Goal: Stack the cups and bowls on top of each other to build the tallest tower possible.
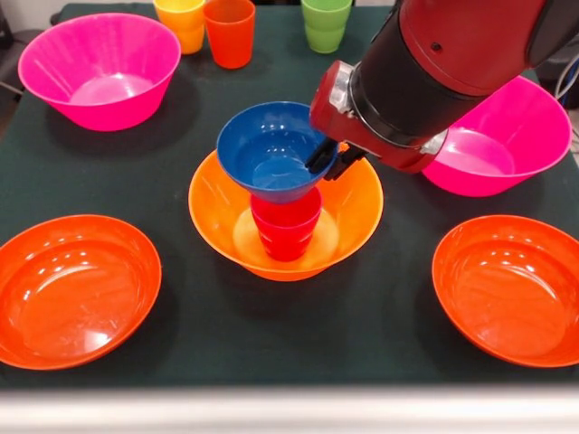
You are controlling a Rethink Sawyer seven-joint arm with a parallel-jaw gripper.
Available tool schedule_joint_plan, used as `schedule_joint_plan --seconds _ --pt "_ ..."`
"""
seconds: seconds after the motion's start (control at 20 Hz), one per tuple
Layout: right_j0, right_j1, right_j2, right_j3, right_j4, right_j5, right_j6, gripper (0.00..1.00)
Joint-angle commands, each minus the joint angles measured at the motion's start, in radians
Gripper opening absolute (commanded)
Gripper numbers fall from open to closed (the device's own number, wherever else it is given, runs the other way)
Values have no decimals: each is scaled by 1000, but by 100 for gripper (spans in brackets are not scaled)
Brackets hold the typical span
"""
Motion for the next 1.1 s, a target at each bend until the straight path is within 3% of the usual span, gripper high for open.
schedule_joint_plan --seconds 0.05,1.1 --pt "10 19 109 131 3 -72 -74 0" --pt "38 -49 147 271 18 -131 -36 0"
